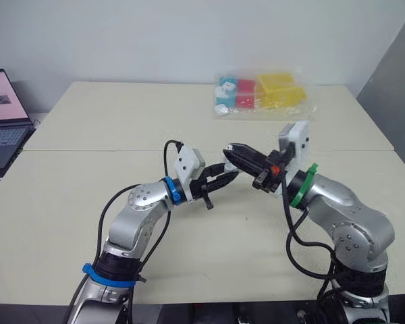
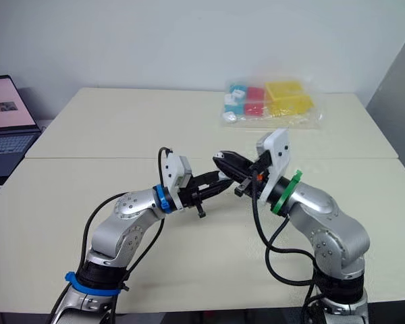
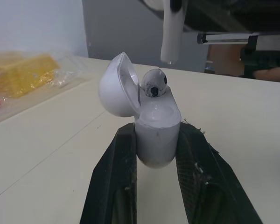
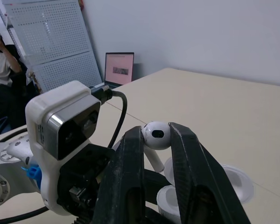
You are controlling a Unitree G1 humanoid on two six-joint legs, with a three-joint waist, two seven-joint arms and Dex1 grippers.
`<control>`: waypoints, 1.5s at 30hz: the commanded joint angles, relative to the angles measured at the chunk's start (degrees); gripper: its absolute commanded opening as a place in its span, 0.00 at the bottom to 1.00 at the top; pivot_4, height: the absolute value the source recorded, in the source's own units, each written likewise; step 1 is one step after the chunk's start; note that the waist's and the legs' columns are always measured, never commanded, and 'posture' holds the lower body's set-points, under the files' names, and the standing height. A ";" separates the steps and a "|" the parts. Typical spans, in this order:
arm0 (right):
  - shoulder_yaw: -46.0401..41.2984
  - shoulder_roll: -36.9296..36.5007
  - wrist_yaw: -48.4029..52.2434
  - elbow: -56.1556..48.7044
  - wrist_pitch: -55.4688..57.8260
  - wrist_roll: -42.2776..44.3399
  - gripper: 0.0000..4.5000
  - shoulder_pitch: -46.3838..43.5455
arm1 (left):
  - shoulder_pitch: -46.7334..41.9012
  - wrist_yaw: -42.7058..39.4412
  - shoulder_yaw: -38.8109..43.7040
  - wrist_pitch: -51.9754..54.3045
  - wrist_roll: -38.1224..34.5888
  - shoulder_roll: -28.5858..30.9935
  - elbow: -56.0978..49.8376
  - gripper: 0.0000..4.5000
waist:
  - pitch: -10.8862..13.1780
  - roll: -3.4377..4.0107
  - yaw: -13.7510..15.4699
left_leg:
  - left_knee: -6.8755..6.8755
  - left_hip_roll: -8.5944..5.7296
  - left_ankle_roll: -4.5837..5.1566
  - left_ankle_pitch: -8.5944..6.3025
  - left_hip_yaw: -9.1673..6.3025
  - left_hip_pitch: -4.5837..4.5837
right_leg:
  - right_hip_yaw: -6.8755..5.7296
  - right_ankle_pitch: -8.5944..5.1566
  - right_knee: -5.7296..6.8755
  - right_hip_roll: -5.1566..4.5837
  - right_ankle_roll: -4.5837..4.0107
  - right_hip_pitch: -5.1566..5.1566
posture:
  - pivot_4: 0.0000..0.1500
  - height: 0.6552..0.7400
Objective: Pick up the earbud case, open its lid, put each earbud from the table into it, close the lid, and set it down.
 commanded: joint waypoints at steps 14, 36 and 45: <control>4.07 -3.06 1.48 3.56 -11.49 -2.97 0.09 4.34 | -0.97 -0.57 1.13 -0.06 -1.41 0.91 -1.41 0.17 | 0.00 0.00 0.02 | 0.00 0.00 0.00 0.00 0.00 -0.01 | 0.00 0.00 -0.02 0.00 0.00 0.00 | 1.00 0.95; 7.01 -3.79 1.07 5.34 -14.35 -4.76 0.09 7.01 | 0.10 -0.56 1.41 -0.70 -1.44 1.07 -1.55 0.17 | 0.00 0.00 0.03 | -0.01 0.00 0.00 0.00 0.00 -0.01 | -0.01 -0.01 -0.04 0.00 0.01 0.00 | 1.00 0.95; 6.31 -4.53 1.44 5.52 -13.69 -3.21 0.39 6.94 | 0.48 -0.99 1.53 -1.11 -1.30 1.10 -1.34 0.17 | 0.00 0.00 0.04 | -0.01 0.01 0.00 0.00 0.00 0.00 | -0.01 -0.01 -0.03 0.00 0.01 0.00 | 1.00 0.95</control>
